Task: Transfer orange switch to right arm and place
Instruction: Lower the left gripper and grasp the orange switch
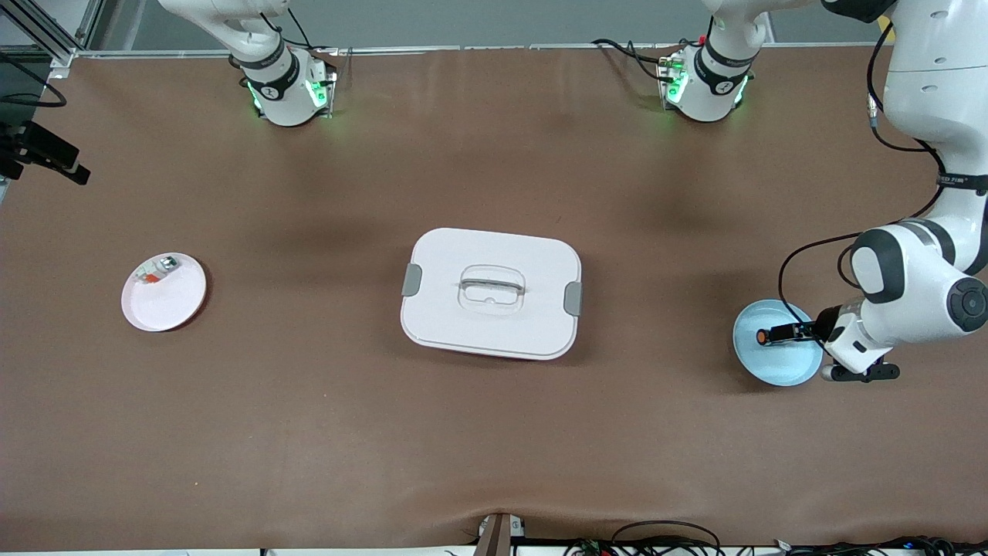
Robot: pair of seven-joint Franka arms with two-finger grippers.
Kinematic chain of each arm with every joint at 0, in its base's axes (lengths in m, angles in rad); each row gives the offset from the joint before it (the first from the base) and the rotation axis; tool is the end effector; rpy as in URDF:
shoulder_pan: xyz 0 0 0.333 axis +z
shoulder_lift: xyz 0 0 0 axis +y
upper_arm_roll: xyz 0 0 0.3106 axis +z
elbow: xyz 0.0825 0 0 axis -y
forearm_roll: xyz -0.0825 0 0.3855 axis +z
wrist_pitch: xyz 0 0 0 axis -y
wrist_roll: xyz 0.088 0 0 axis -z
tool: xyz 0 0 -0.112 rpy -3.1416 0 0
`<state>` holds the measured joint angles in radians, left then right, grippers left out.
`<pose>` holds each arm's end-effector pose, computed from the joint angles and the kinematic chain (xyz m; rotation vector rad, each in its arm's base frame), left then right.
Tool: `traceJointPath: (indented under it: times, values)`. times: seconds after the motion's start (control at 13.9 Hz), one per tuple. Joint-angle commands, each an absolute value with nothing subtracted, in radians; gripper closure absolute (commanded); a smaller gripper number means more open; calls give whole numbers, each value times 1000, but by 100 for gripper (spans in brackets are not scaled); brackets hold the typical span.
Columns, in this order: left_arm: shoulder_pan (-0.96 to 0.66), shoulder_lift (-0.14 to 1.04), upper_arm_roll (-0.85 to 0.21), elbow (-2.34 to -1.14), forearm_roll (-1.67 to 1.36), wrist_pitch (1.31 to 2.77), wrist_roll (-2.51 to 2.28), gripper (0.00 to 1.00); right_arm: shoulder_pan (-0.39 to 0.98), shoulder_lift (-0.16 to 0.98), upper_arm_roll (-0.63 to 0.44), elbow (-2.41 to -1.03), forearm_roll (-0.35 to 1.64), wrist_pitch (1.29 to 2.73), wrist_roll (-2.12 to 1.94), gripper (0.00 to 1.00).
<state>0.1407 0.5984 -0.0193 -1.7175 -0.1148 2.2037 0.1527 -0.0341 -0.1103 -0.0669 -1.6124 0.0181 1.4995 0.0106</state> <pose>0.6531 0.0763 0.2216 3.0232 0.0674 -0.1477 0.5119 -0.0518 0.6472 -3.1114 0.1712 0.0026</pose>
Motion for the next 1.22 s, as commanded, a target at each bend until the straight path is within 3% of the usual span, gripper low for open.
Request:
traceJointPath:
  times: [0.0,1.15]
  values:
    - [140,626,-18,-1694,-124,2206,166,0,-48,-132,-58,-1611,18,1480,14,0]
    - [138,681,-18,-1703,-124,2229,166,0,-40,-129,-55,-1614,-29,1512,2,0]
